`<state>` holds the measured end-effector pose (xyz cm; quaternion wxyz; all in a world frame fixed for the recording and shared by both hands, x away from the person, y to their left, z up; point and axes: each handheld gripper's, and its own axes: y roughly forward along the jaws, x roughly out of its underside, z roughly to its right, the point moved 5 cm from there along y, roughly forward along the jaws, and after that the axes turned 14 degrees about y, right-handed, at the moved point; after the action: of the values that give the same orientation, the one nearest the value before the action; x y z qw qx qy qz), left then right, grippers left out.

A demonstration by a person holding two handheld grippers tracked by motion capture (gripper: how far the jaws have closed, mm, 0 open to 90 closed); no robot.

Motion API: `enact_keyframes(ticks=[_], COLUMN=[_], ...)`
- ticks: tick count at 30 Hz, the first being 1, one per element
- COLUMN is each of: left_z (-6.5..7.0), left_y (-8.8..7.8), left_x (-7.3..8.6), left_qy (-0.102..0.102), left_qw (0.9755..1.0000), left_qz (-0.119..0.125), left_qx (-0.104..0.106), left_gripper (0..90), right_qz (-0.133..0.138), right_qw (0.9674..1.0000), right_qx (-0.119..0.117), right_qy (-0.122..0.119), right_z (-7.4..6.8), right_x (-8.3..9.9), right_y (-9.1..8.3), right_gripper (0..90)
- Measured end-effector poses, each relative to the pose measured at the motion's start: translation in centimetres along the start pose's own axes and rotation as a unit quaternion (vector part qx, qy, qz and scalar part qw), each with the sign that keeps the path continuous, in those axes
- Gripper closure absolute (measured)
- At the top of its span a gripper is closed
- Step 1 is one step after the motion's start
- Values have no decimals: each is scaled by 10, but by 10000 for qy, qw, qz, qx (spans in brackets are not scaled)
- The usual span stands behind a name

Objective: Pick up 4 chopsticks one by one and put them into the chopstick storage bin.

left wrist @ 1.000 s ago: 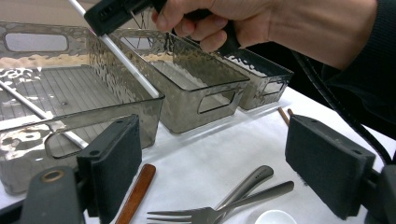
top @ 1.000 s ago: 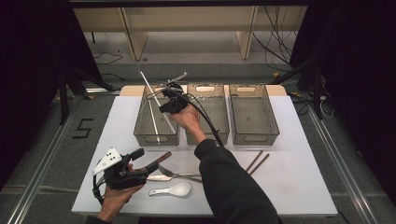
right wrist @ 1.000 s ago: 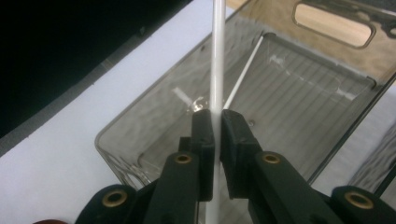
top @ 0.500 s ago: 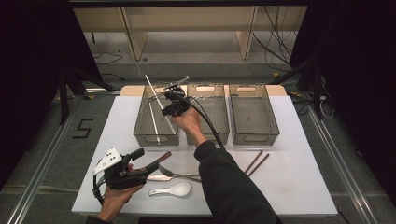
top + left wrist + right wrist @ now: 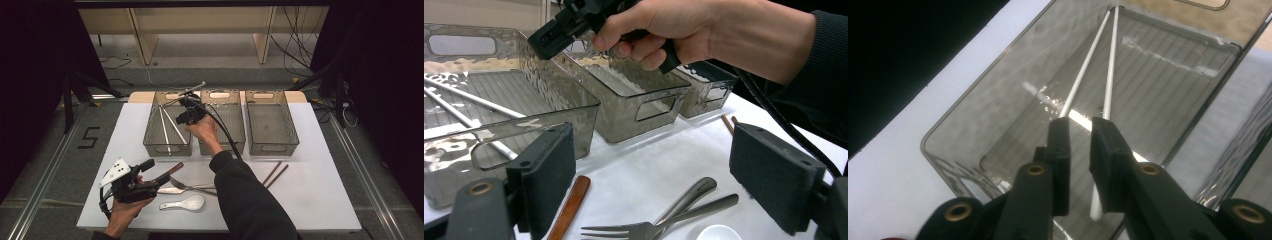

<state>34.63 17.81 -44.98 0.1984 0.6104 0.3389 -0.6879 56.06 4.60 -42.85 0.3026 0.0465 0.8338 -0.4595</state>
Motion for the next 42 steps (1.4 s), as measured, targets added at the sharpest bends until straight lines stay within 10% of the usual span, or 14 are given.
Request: enact_keyframes(ticks=[27,42], left_z=[0,-1], left_y=[1,1], left_x=[1,2], left_qy=[-9,2], left_qw=[10000,10000], left_qz=[-30,-61], left_qx=[-26,-40], left_gripper=[182,181], right_qz=[-159,-127], right_qw=[9944,9898], right_qx=[-453,-480], right_qy=[-939,-1336], right_z=[13,32], right_x=[29,70], right_y=[-81,-133], right_gripper=[327,293])
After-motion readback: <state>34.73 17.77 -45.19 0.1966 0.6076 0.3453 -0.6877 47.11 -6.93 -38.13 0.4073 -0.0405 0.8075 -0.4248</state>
